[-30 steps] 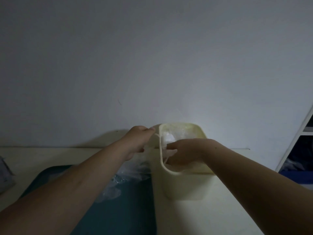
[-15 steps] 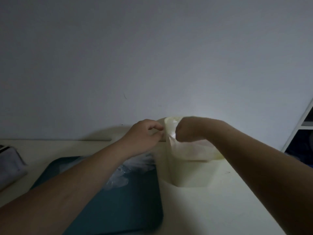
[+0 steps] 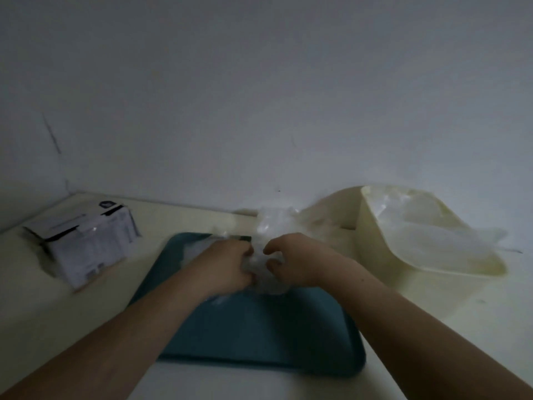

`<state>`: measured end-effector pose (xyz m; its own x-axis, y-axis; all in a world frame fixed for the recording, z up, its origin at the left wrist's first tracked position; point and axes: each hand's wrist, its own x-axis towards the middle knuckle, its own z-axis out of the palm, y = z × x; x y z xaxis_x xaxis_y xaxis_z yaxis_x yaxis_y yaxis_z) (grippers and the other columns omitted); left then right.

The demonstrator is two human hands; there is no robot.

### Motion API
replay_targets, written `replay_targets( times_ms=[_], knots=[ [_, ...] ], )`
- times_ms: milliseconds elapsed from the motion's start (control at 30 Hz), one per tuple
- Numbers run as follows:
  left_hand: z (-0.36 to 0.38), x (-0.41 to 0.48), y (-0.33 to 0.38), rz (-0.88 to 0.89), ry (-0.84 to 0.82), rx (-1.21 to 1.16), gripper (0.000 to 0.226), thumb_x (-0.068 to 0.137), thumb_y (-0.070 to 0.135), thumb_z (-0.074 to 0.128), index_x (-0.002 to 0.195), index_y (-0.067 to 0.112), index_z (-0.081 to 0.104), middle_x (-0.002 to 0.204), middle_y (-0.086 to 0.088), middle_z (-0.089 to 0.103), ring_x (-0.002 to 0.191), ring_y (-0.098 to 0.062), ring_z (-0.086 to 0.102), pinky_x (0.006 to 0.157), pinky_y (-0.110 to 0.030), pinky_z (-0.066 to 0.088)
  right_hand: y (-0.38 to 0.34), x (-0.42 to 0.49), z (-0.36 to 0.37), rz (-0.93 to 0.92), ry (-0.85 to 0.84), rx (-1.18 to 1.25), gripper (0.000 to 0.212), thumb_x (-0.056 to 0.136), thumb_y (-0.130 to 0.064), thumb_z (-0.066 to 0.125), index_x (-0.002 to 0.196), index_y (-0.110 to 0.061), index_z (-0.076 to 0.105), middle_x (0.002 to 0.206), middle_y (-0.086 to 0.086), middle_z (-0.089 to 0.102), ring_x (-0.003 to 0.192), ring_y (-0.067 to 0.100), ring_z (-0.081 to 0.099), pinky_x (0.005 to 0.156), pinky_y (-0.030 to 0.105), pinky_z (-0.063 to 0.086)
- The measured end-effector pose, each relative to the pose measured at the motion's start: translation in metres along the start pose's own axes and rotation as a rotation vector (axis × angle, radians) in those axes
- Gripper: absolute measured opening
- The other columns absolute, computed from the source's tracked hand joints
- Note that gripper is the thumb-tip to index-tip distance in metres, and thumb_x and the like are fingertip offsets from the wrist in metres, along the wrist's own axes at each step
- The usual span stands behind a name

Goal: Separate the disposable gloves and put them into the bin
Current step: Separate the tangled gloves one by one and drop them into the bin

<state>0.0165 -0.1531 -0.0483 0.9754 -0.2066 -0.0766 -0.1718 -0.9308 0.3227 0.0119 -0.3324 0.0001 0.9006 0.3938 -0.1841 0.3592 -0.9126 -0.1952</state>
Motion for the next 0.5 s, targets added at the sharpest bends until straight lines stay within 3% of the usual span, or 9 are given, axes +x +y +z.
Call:
replay_targets(
  times_ms=[133, 200, 300, 400, 433, 500],
  knots=[
    [0.009, 0.004, -0.017, 0.006, 0.172, -0.23, 0.003, 0.084, 0.029, 0.07, 0.087, 0.029, 0.071, 0.083, 0.008, 0.07, 0.08, -0.016, 0.068, 0.072, -0.037, 0.055, -0.003, 0.018, 0.018, 0.071, 0.016, 0.161, 0.038, 0.097, -0.034, 0.062, 0.133, -0.021, 0.066, 0.135, 0.005, 0.066, 0.119, 0.026, 0.062, 0.103, 0.036, 0.05],
    [0.008, 0.008, -0.023, 0.016, 0.188, -0.302, 0.009, 0.084, 0.034, 0.072, 0.078, 0.028, 0.07, 0.074, 0.005, 0.068, 0.071, -0.017, 0.067, 0.063, -0.034, 0.051, 0.002, 0.026, 0.024, 0.106, 0.075, 0.233, 0.042, 0.095, -0.037, 0.066, 0.135, -0.025, 0.065, 0.131, 0.002, 0.068, 0.114, 0.024, 0.065, 0.102, 0.037, 0.052],
    [0.0, 0.011, -0.03, 0.079, 0.151, -0.391, 0.017, 0.083, 0.043, 0.08, 0.09, 0.028, 0.075, 0.084, 0.007, 0.072, 0.077, -0.013, 0.068, 0.07, -0.035, 0.057, 0.014, 0.037, 0.028, 0.108, 0.159, 0.313, 0.03, 0.092, -0.036, 0.069, 0.122, -0.03, 0.073, 0.106, -0.003, 0.072, 0.094, 0.017, 0.067, 0.085, 0.03, 0.055],
    [-0.023, 0.009, -0.042, 0.081, -0.029, -0.339, 0.058, 0.074, 0.053, 0.088, 0.125, 0.04, 0.065, 0.115, 0.018, 0.068, 0.097, 0.0, 0.067, 0.089, -0.029, 0.058, 0.023, 0.043, 0.029, 0.138, 0.208, 0.288, 0.006, 0.091, -0.032, 0.068, 0.091, -0.034, 0.074, 0.079, -0.011, 0.065, 0.079, 0.014, 0.064, 0.072, 0.027, 0.049],
    [-0.031, 0.008, -0.049, 0.06, -0.083, -0.269, 0.062, 0.073, 0.052, 0.089, 0.129, 0.038, 0.063, 0.119, 0.018, 0.066, 0.099, 0.002, 0.065, 0.09, -0.026, 0.056, 0.025, 0.045, 0.029, 0.153, 0.224, 0.251, 0.012, 0.092, -0.031, 0.067, 0.081, -0.034, 0.069, 0.076, -0.01, 0.062, 0.078, 0.016, 0.063, 0.071, 0.028, 0.049],
    [-0.044, 0.006, -0.061, 0.053, -0.116, -0.149, 0.05, 0.078, 0.043, 0.088, 0.123, 0.034, 0.069, 0.115, 0.018, 0.066, 0.097, 0.002, 0.063, 0.084, -0.021, 0.052, 0.03, 0.045, 0.026, 0.203, 0.259, 0.167, 0.023, 0.094, -0.031, 0.063, 0.071, -0.031, 0.059, 0.075, -0.007, 0.061, 0.077, 0.02, 0.062, 0.069, 0.029, 0.048]
  ],
)
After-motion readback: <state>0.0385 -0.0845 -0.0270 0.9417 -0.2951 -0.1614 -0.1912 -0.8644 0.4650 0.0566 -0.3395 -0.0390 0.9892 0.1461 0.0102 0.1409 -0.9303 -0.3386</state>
